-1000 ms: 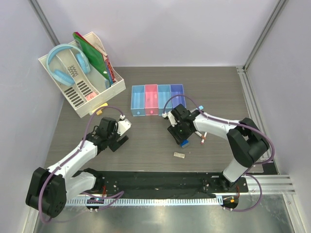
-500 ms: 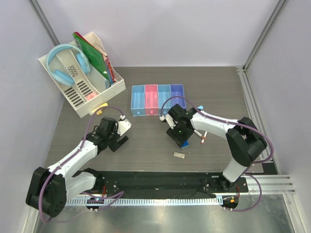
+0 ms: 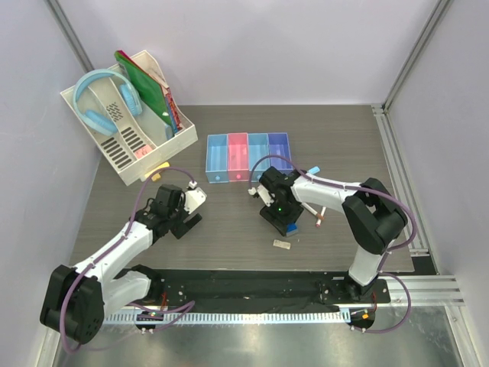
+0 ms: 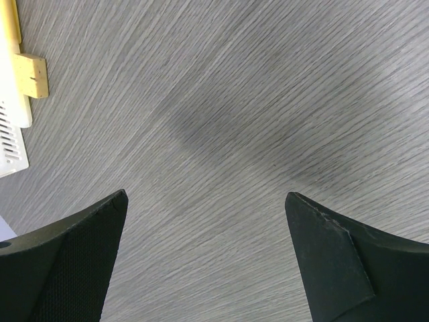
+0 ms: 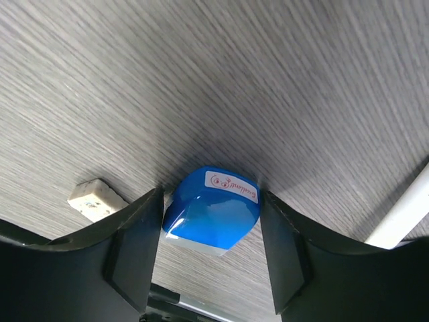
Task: Sort the stationery into containers
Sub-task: Pick up the stationery from the center of the board.
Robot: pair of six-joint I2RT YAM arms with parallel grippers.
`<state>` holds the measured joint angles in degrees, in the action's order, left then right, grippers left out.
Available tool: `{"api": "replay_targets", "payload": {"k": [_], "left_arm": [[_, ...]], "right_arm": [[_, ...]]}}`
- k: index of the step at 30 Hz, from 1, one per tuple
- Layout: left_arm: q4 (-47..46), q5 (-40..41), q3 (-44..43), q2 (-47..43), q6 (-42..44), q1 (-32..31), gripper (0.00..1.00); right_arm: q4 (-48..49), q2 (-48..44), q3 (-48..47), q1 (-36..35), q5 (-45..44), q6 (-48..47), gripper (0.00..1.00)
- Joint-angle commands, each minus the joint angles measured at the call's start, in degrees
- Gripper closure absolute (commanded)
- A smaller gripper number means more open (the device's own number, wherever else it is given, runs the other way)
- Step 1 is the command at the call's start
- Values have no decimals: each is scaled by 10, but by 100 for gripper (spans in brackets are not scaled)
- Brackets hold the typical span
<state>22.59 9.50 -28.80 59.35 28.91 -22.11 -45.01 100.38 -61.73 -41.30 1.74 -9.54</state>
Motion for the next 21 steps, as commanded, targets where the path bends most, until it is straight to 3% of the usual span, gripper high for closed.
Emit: {"api": "replay_targets", "payload": {"k": [1, 10, 21], "left_arm": [[-5, -3, -19, -7, 4, -1, 0], [-11, -3, -8, -9, 5, -1, 0], [-21, 5, -3, -1, -8, -2, 0]], "right_arm": [[-2, 16, -29, -4, 1, -4, 43], [-10, 14, -59, -4, 4, -25, 76], [68, -77, -129, -14, 5, -77, 81]]}}
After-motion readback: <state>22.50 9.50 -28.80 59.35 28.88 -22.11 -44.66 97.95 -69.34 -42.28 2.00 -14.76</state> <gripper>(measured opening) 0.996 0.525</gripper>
